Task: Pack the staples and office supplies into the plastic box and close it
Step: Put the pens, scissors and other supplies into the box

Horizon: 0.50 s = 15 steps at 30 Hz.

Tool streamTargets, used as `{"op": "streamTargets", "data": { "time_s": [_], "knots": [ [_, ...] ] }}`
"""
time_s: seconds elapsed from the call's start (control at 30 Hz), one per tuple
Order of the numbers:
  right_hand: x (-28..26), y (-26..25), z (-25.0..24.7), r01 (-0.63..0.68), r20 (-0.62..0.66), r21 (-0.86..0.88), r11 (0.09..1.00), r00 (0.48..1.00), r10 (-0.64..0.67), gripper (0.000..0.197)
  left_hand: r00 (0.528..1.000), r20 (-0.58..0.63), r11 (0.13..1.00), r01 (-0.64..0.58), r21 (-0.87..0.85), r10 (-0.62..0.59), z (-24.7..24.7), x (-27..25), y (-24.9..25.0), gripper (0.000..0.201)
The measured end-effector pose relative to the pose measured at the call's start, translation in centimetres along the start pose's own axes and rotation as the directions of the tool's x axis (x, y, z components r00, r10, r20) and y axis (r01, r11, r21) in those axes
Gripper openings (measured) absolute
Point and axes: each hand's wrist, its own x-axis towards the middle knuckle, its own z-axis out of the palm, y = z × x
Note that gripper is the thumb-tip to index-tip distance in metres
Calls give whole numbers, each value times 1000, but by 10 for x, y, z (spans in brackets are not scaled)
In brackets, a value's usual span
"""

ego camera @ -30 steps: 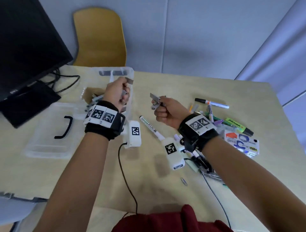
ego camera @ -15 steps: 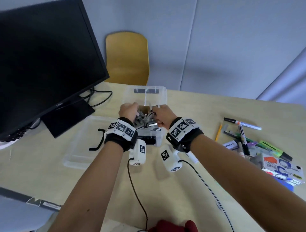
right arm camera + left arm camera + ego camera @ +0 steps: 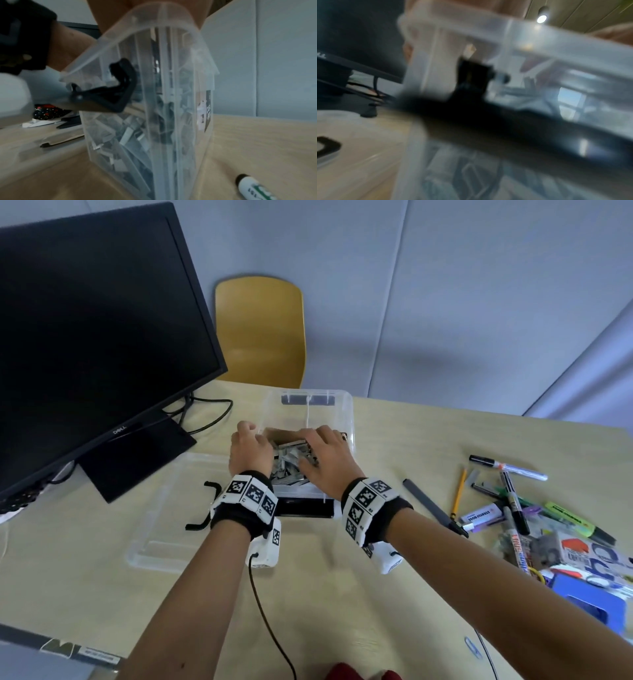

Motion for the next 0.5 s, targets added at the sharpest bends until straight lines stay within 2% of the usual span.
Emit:
{"op": "streamTargets", "data": {
  "time_s": [0.07,0.1,0.17,0.27,0.4,0.43,0.5],
  "knots": [
    [-5,1,2,-22,-52,-119,993,998,16,33,997,21,992,74,-103,-73,-2,2,0,28],
    [-7,0,2,-32,-21,-173,984,999,29,30,993,18,982,115,-151,-113,-3,2,0,29],
    [-11,-2,2,3,132,-264,965,991,33,34,987,9,964,162,-211,-163,-5,4,1,31],
    [-8,-6,-1,130,317,-305,943,948,-29,40,990,2,972,141,-188,-143,-6,1,0,32],
    [2,-9,-8,141,554,-223,965,832,7,43,993,-9,976,115,-186,-119,-5,0,-4,32],
    [3,-9,-8,137,554,-218,966,833,7,42,993,-14,976,113,-184,-118,-4,0,-5,32],
    [1,-6,-4,87,426,-215,973,905,13,39,995,-28,979,93,-179,-100,-3,-4,-6,31]
  ]
}}
